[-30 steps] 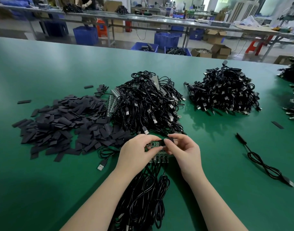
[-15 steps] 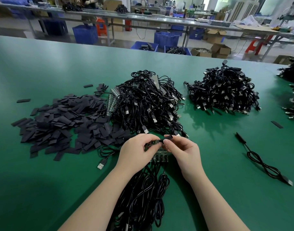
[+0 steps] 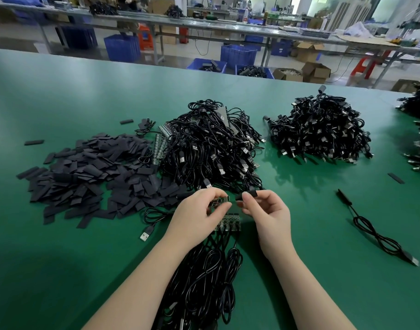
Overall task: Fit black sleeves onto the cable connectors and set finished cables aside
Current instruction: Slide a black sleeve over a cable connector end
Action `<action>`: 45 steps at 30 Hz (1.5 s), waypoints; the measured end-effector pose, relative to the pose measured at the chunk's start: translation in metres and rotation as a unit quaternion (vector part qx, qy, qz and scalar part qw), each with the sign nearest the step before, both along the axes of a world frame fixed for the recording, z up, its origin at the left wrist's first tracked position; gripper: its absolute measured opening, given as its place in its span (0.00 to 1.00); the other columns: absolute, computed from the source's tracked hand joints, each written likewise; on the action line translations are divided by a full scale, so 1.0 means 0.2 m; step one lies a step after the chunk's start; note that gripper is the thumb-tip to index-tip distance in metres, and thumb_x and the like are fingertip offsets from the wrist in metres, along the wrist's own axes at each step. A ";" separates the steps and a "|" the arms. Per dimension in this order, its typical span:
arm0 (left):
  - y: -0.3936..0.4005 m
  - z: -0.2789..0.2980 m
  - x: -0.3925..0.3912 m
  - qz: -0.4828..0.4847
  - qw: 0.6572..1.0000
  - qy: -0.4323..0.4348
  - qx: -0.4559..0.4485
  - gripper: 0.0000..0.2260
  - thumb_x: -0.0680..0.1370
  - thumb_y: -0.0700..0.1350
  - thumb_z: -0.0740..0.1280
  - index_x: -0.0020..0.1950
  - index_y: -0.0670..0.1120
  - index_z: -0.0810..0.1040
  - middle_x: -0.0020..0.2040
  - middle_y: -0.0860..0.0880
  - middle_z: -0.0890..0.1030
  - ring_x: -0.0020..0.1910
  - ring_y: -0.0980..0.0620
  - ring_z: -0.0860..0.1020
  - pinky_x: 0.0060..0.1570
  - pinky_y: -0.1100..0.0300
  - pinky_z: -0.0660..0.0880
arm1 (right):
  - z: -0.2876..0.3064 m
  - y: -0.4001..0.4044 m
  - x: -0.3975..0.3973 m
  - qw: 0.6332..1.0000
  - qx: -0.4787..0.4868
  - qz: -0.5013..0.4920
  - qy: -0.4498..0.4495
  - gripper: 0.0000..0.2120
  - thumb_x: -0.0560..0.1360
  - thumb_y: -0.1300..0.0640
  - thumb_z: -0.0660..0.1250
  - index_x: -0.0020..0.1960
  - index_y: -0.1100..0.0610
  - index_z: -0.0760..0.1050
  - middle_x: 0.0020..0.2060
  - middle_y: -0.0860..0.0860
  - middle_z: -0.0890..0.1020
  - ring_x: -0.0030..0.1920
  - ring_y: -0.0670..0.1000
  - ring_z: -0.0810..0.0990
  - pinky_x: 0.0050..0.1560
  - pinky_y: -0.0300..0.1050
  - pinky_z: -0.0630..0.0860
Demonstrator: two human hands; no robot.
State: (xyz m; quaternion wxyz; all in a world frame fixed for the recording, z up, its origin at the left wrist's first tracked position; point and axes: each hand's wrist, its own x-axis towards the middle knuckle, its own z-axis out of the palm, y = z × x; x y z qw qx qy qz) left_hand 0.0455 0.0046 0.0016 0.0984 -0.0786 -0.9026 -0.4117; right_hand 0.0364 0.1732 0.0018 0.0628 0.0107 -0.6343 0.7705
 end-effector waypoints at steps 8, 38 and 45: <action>0.00 -0.01 0.00 0.000 1.000 -0.003 0.017 0.11 0.77 0.57 0.67 0.58 0.58 0.80 0.51 0.62 0.82 0.52 0.66 0.77 0.50 0.68 0.74 | 0.00 -0.01 0.02 0.998 0.043 0.030 0.028 0.09 0.74 0.65 0.73 0.41 0.52 0.79 0.35 0.50 0.85 0.38 0.46 0.84 0.41 0.34 0.78; -0.03 0.02 0.01 -0.049 0.999 -0.009 0.006 0.23 0.76 0.57 0.68 0.69 0.68 0.66 0.54 0.69 0.80 0.51 0.62 0.80 0.52 0.64 0.75 | 0.01 0.01 0.02 0.989 0.103 0.107 0.019 0.04 0.71 0.53 0.74 0.44 0.49 0.80 0.38 0.52 0.86 0.41 0.47 0.84 0.44 0.36 0.78; -0.03 0.02 0.01 -0.036 0.999 0.019 -0.003 0.16 0.79 0.54 0.67 0.66 0.60 0.72 0.56 0.68 0.79 0.57 0.69 0.76 0.54 0.72 0.71 | 0.01 0.02 0.00 0.995 0.039 0.089 0.003 0.09 0.75 0.61 0.72 0.42 0.47 0.81 0.35 0.49 0.84 0.40 0.48 0.84 0.43 0.34 0.77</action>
